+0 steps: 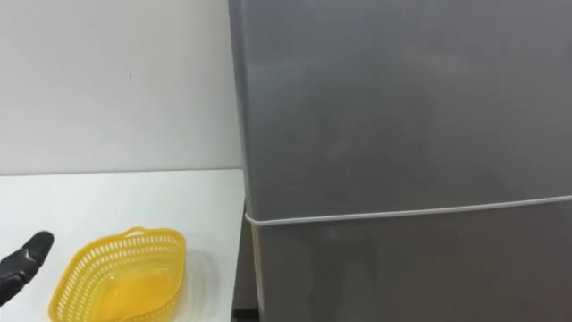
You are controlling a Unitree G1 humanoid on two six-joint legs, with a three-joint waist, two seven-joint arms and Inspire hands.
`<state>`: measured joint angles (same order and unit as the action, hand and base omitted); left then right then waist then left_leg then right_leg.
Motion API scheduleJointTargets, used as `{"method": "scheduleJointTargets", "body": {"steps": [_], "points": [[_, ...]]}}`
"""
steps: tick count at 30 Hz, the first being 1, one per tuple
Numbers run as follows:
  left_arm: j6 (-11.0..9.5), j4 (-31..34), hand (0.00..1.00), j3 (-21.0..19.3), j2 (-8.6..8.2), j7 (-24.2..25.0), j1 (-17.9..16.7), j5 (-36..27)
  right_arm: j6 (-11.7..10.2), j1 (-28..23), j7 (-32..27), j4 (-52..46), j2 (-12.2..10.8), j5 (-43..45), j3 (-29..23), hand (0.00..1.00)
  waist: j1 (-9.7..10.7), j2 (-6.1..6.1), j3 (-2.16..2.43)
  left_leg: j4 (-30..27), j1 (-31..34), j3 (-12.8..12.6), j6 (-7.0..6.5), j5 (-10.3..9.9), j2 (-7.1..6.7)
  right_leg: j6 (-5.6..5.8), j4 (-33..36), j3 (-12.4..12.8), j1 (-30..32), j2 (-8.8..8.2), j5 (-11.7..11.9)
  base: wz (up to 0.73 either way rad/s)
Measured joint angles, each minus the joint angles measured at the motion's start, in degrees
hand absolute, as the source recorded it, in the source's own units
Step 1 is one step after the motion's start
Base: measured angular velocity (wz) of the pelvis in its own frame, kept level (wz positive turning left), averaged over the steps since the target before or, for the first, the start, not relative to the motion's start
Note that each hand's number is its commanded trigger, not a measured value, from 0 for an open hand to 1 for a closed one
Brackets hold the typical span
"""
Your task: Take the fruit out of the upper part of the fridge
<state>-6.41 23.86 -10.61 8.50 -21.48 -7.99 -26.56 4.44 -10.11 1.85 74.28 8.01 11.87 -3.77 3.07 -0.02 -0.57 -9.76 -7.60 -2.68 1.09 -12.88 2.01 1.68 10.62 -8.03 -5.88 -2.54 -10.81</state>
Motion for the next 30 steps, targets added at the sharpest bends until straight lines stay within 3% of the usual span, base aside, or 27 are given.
{"method": "scheduleJointTargets", "body": {"steps": [4, 12, 22, 30], "points": [[0.0, 0.2, 0.0, 2.4, 0.23, 4.0, 2.0, -0.2, 0.1, 0.3, 0.8, -0.2, 0.0, 0.0, 0.0, 0.0, 0.1, 0.25, -0.11, 0.0, 0.0, -0.2, -0.01, 0.0, 0.0, 0.01, 0.1, 0.2, 0.0, -0.01, 0.0, 0.0], [0.5, 1.1, 0.0, 5.3, 1.4, 9.8, 2.4, -1.6, 0.2, 1.2, 0.8, -0.2, 0.1, 0.3, 0.1, 0.0, 1.7, 0.48, 0.03, 0.0, 0.1, -0.3, -0.01, 0.0, -0.01, 0.01, 0.2, 0.5, 0.8, 0.02, 0.0, -0.01], [3.9, 2.0, 0.0, 8.0, 1.8, 21.0, 5.6, -3.3, 0.6, 2.1, 0.8, 0.1, 0.5, 1.5, 0.1, 0.0, 3.0, 0.61, 0.05, -0.1, 0.2, -1.1, -0.01, 0.0, 0.01, 0.0, 0.2, 1.6, 1.1, 0.11, 0.0, -0.03], [4.6, 2.0, 0.0, 9.1, 2.43, 27.9, 9.1, -3.3, 0.6, 3.0, 0.9, 1.4, 1.0, 2.2, 0.1, 0.0, 3.1, 0.98, 0.26, -0.1, 0.0, -1.8, -0.01, 0.0, 0.04, -0.01, 0.7, 2.7, 1.1, 0.22, 0.0, -0.06]]}}
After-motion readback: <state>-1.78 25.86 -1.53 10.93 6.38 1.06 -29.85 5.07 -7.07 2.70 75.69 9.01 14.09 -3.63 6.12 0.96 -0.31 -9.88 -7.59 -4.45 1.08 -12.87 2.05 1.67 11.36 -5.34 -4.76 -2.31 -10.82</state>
